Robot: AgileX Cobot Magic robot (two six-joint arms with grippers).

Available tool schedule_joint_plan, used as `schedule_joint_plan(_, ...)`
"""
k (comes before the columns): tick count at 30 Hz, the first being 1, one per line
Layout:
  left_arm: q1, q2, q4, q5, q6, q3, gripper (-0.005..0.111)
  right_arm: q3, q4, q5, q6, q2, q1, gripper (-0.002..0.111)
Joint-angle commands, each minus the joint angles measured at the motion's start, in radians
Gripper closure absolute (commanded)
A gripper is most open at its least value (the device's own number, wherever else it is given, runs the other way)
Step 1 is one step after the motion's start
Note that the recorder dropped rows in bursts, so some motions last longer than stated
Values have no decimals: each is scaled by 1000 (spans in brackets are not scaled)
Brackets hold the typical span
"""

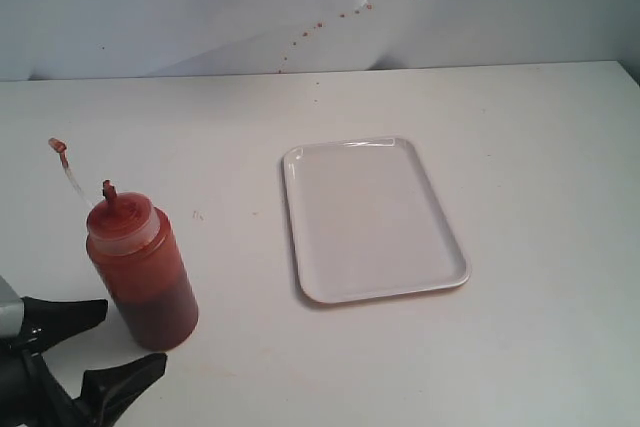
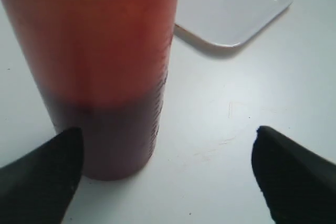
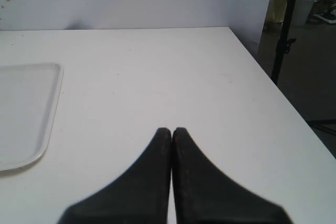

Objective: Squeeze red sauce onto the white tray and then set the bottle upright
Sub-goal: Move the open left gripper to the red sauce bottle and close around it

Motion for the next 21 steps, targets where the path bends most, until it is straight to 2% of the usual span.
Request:
schedule_joint_plan(1, 1, 2, 3, 7, -7, 4, 45, 4, 4, -1, 0, -5, 3, 108)
schedule_joint_plan(2, 1, 2, 32, 9, -7, -7, 48, 4, 4, -1, 0, -5, 3, 108)
schedule_joint_plan(5, 1, 2, 47, 51, -12, -37, 48, 4, 4, -1, 0, -5, 3, 108)
schedule_joint_plan(10, 1, 36, 58, 67, -85, -75, 31, 4, 4, -1, 0, -5, 3, 108)
schedule_joint_plan(14, 1, 171, 78, 64, -104, -111, 25, 4, 4, -1, 0, -5, 3, 108)
schedule_joint_plan(21, 1, 427, 103, 6, -19, -231, 25, 4, 4, -1, 0, -5, 3, 108)
